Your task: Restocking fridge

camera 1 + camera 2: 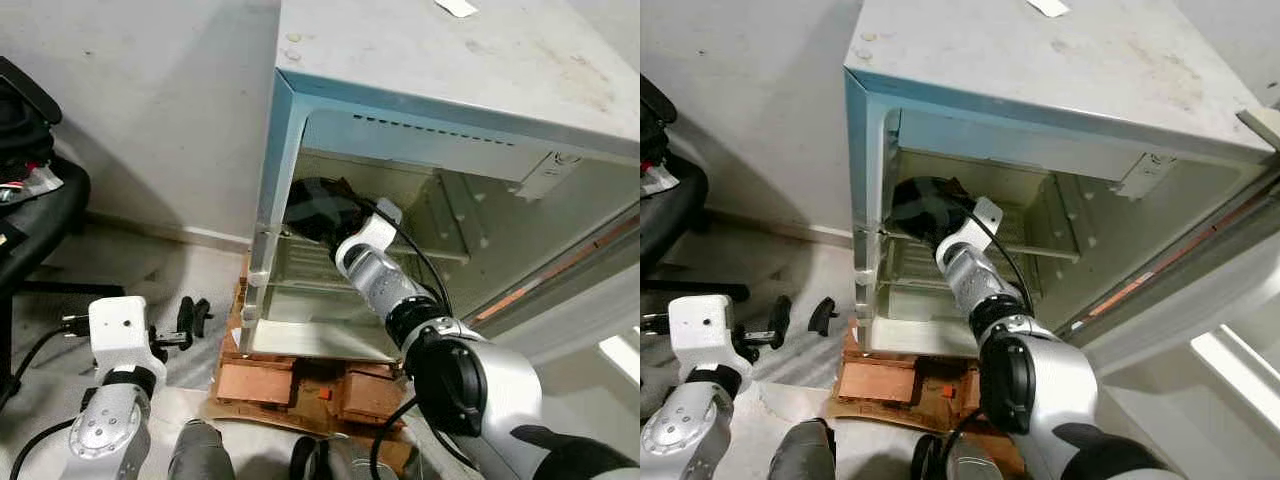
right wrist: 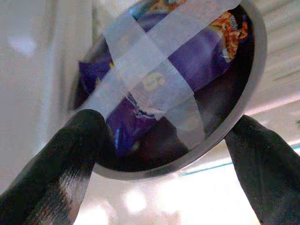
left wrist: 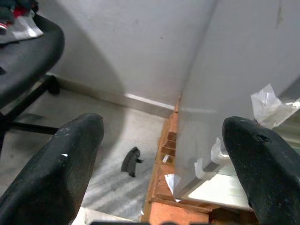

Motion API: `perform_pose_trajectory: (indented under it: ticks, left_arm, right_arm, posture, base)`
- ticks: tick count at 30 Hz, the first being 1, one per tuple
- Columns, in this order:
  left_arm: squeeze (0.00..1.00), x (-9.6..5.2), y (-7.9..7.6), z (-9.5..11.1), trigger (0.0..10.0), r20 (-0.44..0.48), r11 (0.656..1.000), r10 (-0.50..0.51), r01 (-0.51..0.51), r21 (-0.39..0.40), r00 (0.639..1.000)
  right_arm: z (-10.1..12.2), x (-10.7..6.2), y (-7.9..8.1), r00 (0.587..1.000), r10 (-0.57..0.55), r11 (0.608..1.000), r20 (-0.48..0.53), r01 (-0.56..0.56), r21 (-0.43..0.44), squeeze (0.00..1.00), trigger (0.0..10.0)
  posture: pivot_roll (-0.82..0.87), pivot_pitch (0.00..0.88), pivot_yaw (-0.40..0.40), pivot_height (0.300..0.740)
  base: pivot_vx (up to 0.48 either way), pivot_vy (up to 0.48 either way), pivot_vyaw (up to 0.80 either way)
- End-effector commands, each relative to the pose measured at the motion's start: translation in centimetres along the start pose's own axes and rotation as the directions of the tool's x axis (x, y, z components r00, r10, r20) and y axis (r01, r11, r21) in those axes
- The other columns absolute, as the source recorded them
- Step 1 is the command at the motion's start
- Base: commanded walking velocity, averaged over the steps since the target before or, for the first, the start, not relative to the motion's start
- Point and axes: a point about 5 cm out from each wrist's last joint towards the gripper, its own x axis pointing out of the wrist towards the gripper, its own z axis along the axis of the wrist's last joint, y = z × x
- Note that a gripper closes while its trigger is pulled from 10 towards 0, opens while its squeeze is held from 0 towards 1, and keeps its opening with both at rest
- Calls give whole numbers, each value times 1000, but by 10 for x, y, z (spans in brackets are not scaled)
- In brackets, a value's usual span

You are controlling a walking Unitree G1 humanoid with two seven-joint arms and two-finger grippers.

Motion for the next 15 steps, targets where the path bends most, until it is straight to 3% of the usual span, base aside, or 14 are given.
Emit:
perform_pose_trajectory:
  ticks: [1, 5, 9, 11, 12, 13, 14, 15]
  left_arm:
    - [0, -4, -1, 0, 10000, -7, 1000, -4, 4, -4, 1000]
    - [0, -4, 0, 1, 10000, -2, 1000, 7, -7, -7, 1000]
    - [0, -1, 0, 1, 10000, 3, 1000, 9, -9, -7, 1000]
    - [0, 3, -2, 1, 10000, 8, 1000, 6, -6, -9, 1000]
    - [0, 5, -3, 2, 10000, 11, 1000, 3, -3, -8, 1000]
    - [0, 6, -3, 2, 10000, 14, 1000, 1, -1, -8, 1000]
    - [0, 9, -5, 3, 10000, 22, 1000, -7, 7, -5, 1000]
    - [0, 11, -5, 3, 10000, 23, 1000, -9, 9, -4, 1000]
  right_arm:
    - [-24, -1, 48, 992, 114, 990, -48, -109, 94, 1000, 10000]
    - [-18, -2, 72, 969, 246, 951, -13, -239, 199, 1000, 10000]
    - [-15, -1, 64, 976, 218, 972, -16, -215, 95, 1000, 10000]
    - [-12, 0, 50, 982, 187, 982, -16, -187, -6, 1000, 10000]
    - [-10, 0, 42, 985, 173, 983, -13, -173, -63, 0, 10000]
    - [-9, 0, 36, 987, 163, 981, -10, -164, -102, 0, 10000]
    - [-7, 0, 20, 991, 130, 965, -32, -134, -225, 0, 10000]
    - [-7, 0, 13, 993, 107, 952, -46, -116, -284, 0, 10000]
  posture:
    - [317, 177, -204, 740]
    - [313, 178, -207, 740]
    - [303, 168, -209, 740]
    - [294, 152, -207, 740]
    - [291, 145, -206, 740]
    - [291, 145, -206, 740]
    - [284, 133, -202, 740]
    - [277, 121, -197, 740]
  base:
    - [0, 0, 0]
    - [0, 0, 0]
    - [0, 0, 0]
    - [0, 0, 0]
    - [0, 0, 0]
    - [0, 0, 0]
    - [0, 0, 0]
    - [0, 0, 0]
